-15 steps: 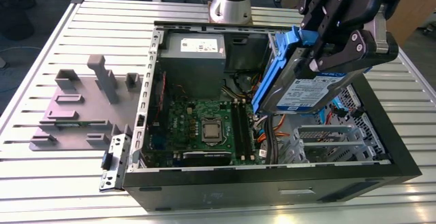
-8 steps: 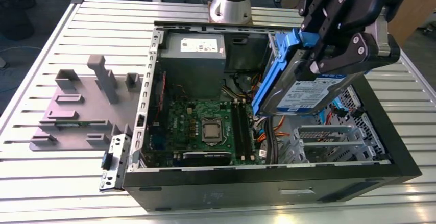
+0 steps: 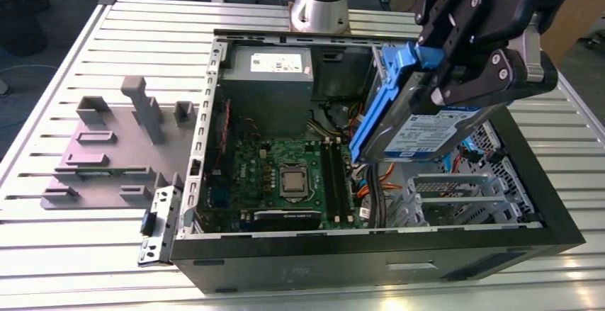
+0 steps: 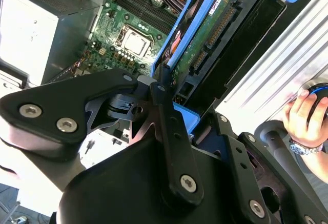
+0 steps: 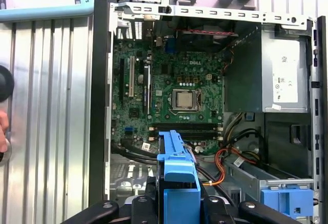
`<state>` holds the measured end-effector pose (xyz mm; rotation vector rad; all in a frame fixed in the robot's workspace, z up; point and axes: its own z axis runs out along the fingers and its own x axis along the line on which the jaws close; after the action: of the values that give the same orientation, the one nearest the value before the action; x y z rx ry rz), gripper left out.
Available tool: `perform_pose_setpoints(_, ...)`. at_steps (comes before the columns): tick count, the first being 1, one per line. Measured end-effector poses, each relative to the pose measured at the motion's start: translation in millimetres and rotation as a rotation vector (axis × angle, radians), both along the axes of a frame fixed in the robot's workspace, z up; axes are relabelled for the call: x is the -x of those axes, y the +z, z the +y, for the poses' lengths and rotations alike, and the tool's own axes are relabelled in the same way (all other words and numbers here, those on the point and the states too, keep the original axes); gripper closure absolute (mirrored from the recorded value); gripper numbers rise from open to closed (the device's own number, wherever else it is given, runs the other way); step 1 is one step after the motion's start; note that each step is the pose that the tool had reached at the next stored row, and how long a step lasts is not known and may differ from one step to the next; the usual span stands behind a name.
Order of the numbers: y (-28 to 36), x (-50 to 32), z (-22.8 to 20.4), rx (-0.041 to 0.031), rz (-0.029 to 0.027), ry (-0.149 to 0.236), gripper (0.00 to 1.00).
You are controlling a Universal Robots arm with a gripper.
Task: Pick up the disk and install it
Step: 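Insert the disk into the insertion slot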
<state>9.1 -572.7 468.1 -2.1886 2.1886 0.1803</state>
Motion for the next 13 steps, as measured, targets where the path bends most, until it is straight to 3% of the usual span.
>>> perform_pose_setpoints(13, -1.3, -1.3, -2.2, -0.0009, 0.0000, 0.005, 0.63)
